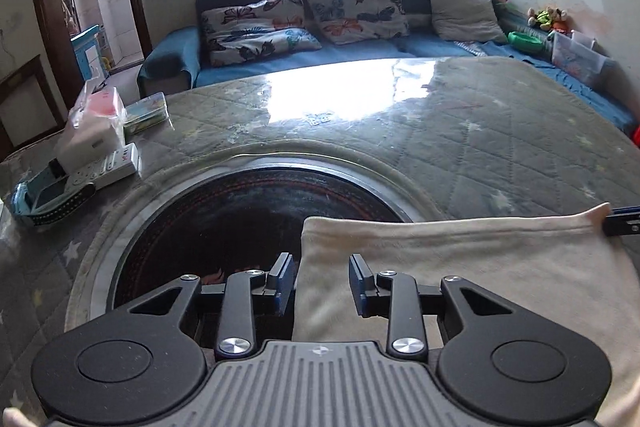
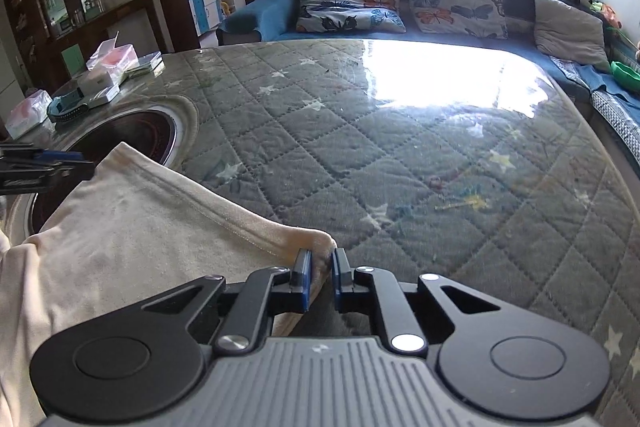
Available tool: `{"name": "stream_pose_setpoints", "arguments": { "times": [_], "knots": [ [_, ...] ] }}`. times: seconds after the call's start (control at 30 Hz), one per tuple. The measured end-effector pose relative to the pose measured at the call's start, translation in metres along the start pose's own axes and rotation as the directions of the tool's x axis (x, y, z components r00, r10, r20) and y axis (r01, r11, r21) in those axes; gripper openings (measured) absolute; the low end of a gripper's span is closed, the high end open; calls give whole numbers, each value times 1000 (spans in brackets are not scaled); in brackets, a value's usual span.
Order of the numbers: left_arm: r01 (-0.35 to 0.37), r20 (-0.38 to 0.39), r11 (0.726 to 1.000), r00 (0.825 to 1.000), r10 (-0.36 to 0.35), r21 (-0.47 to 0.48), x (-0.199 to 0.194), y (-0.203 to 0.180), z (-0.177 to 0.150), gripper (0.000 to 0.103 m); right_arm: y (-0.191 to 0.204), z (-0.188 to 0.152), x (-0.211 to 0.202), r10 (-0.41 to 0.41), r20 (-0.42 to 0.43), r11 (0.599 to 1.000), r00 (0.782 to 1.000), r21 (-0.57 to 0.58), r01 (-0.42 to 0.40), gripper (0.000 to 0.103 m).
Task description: Fold clothes
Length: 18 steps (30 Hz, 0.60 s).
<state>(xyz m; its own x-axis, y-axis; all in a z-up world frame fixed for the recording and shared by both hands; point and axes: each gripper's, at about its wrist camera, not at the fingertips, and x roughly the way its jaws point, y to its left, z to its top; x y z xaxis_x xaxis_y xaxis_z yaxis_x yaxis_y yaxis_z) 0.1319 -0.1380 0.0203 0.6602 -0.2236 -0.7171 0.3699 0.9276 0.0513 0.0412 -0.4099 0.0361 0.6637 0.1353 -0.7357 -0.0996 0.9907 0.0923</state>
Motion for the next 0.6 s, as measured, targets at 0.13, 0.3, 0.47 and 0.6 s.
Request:
{"name": "stream_pose_setpoints", "arguments": {
  "times": [0.13,0.3,0.47,0.6],
  "knots": [
    [-17,3,1000,1000,17,11,21,1,10,9,-1,12,8,-6,2,1000,1000,-25,6,9],
    [-71,38,997,997,70,17,28,8,19,6,-2,36,22,-29,23,997,999,-71,30,7],
    [-94,25,995,995,94,-24,39,20,29,7,3,64,50,-56,27,994,998,-89,58,7],
    [-96,20,994,995,97,-42,32,25,29,12,12,70,55,-78,38,988,996,-128,82,11]
  ]
}}
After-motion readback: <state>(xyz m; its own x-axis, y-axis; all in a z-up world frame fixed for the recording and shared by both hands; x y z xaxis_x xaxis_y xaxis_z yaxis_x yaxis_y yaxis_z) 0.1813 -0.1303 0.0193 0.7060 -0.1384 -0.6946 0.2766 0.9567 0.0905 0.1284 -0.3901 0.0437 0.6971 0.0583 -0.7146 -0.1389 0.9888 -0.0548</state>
